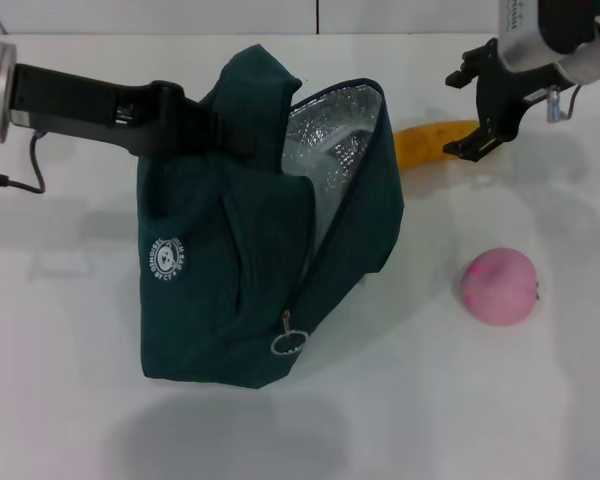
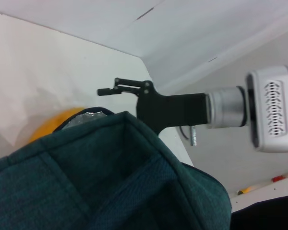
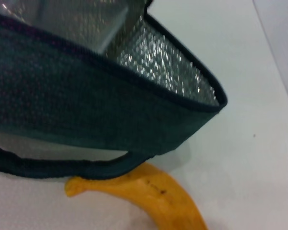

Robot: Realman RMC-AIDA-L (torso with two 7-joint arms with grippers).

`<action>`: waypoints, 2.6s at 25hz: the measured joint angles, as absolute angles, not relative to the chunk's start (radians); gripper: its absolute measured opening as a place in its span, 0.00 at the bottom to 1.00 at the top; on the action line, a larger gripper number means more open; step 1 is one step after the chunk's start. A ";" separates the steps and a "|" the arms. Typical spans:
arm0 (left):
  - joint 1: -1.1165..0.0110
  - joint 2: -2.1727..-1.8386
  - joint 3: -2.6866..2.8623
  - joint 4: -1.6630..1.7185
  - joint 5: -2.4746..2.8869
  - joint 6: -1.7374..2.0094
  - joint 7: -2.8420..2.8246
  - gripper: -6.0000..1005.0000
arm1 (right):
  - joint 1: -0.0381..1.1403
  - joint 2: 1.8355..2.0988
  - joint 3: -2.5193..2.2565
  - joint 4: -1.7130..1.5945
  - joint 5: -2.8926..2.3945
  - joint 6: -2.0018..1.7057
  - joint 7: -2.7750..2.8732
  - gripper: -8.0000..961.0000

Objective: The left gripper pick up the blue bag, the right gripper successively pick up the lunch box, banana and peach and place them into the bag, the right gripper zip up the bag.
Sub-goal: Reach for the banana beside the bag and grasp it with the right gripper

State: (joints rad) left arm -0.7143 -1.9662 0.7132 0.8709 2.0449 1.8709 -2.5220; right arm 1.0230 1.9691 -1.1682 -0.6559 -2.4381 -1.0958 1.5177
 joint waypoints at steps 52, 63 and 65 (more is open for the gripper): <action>-0.725 -1.982 0.721 0.867 2.052 1.864 -2.514 0.04 | 1.006 1.988 -1.114 -0.442 -2.403 -0.893 1.503 0.89; -0.723 -1.980 0.721 0.867 2.051 1.864 -2.511 0.04 | 1.005 1.986 -1.094 -0.450 -2.378 -0.927 1.508 0.89; -0.723 -1.980 0.721 0.867 2.051 1.864 -2.511 0.04 | 1.004 1.988 -1.070 -0.450 -2.378 -0.923 1.511 0.89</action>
State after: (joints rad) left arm -0.7233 -1.9803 0.7210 0.8667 2.0509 1.8638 -2.5115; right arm 1.0039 1.9878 -1.0705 -0.4499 -2.3777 -0.9226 1.5111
